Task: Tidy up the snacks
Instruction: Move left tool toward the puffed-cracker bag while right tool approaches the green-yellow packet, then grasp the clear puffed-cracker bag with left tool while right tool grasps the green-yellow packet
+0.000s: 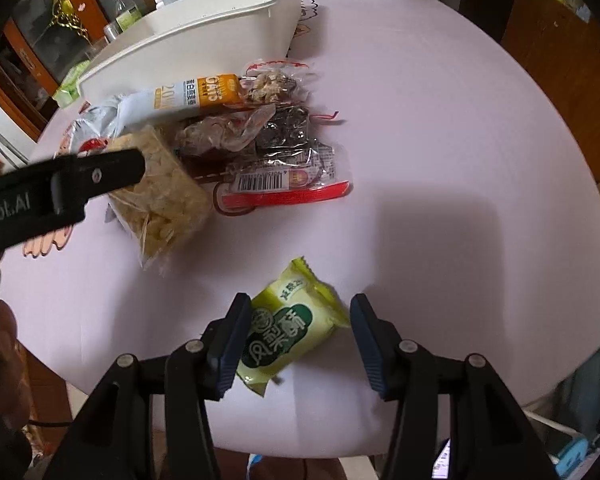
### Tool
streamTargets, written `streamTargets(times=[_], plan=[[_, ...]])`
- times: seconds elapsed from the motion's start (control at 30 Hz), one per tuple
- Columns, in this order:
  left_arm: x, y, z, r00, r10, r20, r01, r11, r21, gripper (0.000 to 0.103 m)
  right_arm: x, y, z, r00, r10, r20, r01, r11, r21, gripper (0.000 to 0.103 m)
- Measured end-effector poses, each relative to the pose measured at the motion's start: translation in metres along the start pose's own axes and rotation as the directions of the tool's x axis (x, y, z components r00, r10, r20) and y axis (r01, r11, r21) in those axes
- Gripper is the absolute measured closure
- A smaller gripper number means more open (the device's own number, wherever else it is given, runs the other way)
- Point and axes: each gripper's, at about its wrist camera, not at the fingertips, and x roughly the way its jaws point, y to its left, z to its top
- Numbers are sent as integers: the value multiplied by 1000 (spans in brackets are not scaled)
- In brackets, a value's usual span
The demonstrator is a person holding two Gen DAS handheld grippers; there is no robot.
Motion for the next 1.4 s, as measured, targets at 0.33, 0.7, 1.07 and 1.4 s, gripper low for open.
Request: streamTargets(times=[0.33, 0.7, 1.07, 1.4], plan=[[19, 6, -1, 997, -37, -70, 33, 997, -63, 1, 1, -30, 1, 1000, 10, -4, -10, 997, 76, 34], [48, 0, 8, 980, -36, -195, -5, 979, -206, 1, 7, -8, 3, 995, 61, -85, -55, 996, 66, 34], [70, -14, 13, 970, 42, -241, -99, 968, -230, 3, 11, 13, 6, 994, 70, -79, -73, 997, -30, 49], [49, 11, -13, 978, -25, -207, -2, 991, -132, 44, 0, 7, 25, 994, 105, -26, -106, 992, -67, 79]])
